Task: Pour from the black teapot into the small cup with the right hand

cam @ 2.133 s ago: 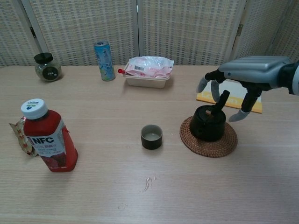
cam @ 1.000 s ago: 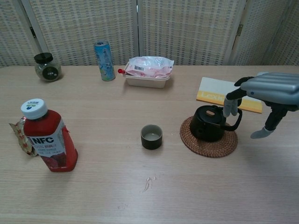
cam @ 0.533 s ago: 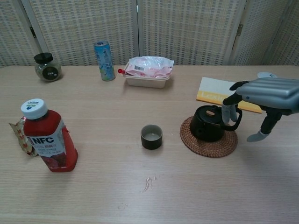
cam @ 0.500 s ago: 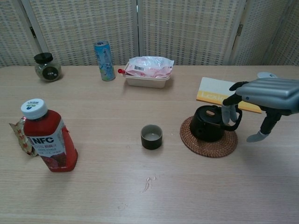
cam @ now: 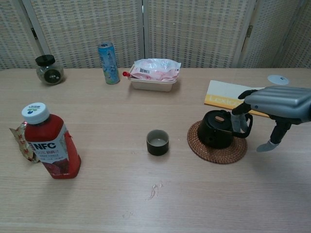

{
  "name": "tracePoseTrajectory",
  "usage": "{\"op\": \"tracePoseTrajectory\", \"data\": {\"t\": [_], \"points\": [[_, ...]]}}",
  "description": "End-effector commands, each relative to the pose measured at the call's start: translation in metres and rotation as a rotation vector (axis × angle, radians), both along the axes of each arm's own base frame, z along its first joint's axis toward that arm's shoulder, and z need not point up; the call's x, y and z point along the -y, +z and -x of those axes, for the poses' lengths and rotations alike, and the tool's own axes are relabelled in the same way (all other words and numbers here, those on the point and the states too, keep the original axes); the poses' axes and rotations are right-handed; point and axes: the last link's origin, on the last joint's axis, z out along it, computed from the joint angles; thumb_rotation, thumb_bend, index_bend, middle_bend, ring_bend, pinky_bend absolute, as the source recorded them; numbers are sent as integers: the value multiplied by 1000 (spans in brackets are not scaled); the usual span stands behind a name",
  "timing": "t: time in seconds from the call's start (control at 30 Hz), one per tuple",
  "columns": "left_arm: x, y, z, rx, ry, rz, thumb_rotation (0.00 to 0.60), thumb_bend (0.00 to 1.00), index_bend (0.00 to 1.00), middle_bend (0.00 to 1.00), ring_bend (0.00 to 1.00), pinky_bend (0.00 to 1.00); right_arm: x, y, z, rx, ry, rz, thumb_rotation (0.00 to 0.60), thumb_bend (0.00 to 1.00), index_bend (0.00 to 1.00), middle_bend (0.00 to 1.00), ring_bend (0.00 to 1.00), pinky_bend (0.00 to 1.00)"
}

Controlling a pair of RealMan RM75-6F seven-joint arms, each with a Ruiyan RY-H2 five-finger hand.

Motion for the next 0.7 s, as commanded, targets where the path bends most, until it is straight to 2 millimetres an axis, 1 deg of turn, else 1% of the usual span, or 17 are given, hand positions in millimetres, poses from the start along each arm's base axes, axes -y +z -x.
{"op": "tracePoseTrajectory", "data": {"t": [0.03, 0.7], "points": [[0, 0, 0, 0, 1, 1, 600, 210, 28, 0, 0, 0, 0, -1, 0, -1, 1, -3, 600, 0, 452, 476, 337, 83], [0, -1, 3, 3, 7, 0, 600, 210, 28, 0, 0, 0, -1, -6, 9, -30, -7, -15, 600, 0, 476, 491, 342, 83]]}}
